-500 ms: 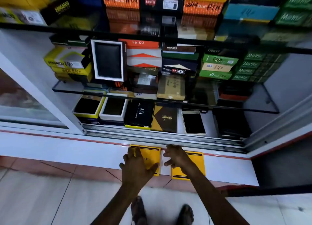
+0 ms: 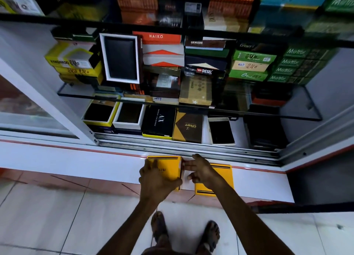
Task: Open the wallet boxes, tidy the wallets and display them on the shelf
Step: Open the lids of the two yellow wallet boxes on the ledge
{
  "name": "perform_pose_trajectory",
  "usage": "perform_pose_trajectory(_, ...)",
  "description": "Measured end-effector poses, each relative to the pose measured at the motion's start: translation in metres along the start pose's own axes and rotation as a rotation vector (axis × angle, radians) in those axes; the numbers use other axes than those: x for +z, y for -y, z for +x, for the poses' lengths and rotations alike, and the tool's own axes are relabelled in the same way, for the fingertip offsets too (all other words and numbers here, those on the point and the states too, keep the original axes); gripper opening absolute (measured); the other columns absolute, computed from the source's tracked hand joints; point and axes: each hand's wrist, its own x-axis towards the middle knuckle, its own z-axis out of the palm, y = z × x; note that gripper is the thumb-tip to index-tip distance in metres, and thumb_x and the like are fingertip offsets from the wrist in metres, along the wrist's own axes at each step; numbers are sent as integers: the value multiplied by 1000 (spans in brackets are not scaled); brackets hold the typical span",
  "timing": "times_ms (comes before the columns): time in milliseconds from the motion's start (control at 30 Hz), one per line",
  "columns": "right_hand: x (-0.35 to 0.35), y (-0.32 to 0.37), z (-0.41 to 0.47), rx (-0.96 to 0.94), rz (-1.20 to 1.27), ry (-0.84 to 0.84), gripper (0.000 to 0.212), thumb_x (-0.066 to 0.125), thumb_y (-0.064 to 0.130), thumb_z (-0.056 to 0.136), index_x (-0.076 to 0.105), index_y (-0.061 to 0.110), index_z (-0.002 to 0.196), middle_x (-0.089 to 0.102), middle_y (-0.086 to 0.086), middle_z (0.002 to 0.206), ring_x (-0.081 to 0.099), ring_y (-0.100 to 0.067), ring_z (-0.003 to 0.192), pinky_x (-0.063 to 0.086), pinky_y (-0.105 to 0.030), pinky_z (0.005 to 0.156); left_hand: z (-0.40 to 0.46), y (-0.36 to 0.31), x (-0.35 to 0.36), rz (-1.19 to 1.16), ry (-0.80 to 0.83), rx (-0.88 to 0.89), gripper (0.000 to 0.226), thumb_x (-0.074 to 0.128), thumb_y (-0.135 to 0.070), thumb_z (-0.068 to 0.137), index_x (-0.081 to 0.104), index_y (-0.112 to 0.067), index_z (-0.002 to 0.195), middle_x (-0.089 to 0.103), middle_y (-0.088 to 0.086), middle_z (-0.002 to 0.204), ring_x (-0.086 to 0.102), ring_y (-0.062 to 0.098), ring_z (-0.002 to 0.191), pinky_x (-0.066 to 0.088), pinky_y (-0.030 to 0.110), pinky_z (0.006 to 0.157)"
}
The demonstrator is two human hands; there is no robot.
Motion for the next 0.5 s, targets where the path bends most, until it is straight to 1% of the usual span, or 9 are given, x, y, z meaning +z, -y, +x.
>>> perform_pose_trajectory(67, 5, -1, -2, -66, -83, -42, 41, 38, 31, 102, 65, 2, 115, 70, -9, 98, 61, -21, 50, 30, -22, 45, 5, 10, -17, -273, 28, -22, 89, 71, -63, 44, 57, -20, 121, 64, 1, 114, 59, 25, 106, 50, 31, 79)
perform_pose_trajectory(100, 8, -1, -3, -107, -189, -87, 34, 45, 23, 99, 66, 0, 113, 71, -10, 92, 67, -25, 54, 31, -21, 43, 6, 18, -26, -411, 55, -45, 85, 71, -60, 47, 59, -21, 122, 66, 2, 113, 61, 23, 101, 48, 28, 75)
perform_pose_trajectory(133, 12, -1, -4, -151, -320, -147, 29, 50, 18, 95, 70, 1, 107, 72, -12, 86, 73, -30, 62, 34, -21, 41, 7, 26, -36, -551, 78, -74, 80, 70, -57, 50, 60, -23, 122, 68, 5, 113, 62, 26, 100, 49, 29, 72)
perform_pose_trajectory(200, 21, -3, -3, -233, -554, -256, 25, 57, 21, 91, 75, 3, 95, 77, -16, 82, 77, -33, 77, 47, -21, 45, 8, 46, -51, -789, 84, -148, 53, 66, -49, 63, 65, -27, 112, 69, 11, 110, 62, 35, 106, 53, 35, 73)
perform_pose_trajectory(233, 25, -3, -1, -260, -687, -300, 28, 60, 26, 91, 75, 3, 96, 78, -17, 87, 77, -32, 84, 56, -25, 56, 8, 54, -58, -863, 57, -187, 38, 62, -43, 72, 66, -26, 106, 68, 11, 108, 60, 38, 109, 55, 40, 76)
perform_pose_trajectory(300, 31, -4, 3, -308, -907, -409, 35, 61, 33, 91, 72, 2, 105, 75, -14, 104, 71, -28, 102, 57, -31, 85, 7, 68, -70, -910, -37, -259, 31, 52, -37, 84, 66, -16, 102, 67, 17, 108, 61, 39, 108, 56, 45, 79)
perform_pose_trajectory(367, 33, -5, 4, -331, -858, -445, 32, 64, 26, 89, 71, -1, 104, 73, -16, 106, 69, -29, 104, 56, -33, 91, 6, 79, -77, -874, -116, -310, 31, 48, -37, 87, 64, -12, 95, 68, 19, 103, 63, 37, 98, 56, 40, 72)
perform_pose_trajectory(433, 30, -5, 4, -347, -724, -431, 24, 69, 17, 84, 73, -5, 93, 75, -19, 96, 73, -32, 94, 59, -38, 86, 5, 87, -81, -851, -169, -346, 27, 46, -33, 94, 64, -15, 87, 68, 17, 97, 62, 34, 90, 53, 36, 68)
perform_pose_trajectory(500, 23, -5, 1, -379, -605, -478, 21, 77, 11, 77, 74, -7, 86, 75, -21, 90, 74, -34, 87, 60, -43, 81, 4, 93, -84, -864, -216, -367, 25, 48, -26, 96, 65, -13, 84, 67, 15, 91, 62, 33, 84, 53, 35, 66)
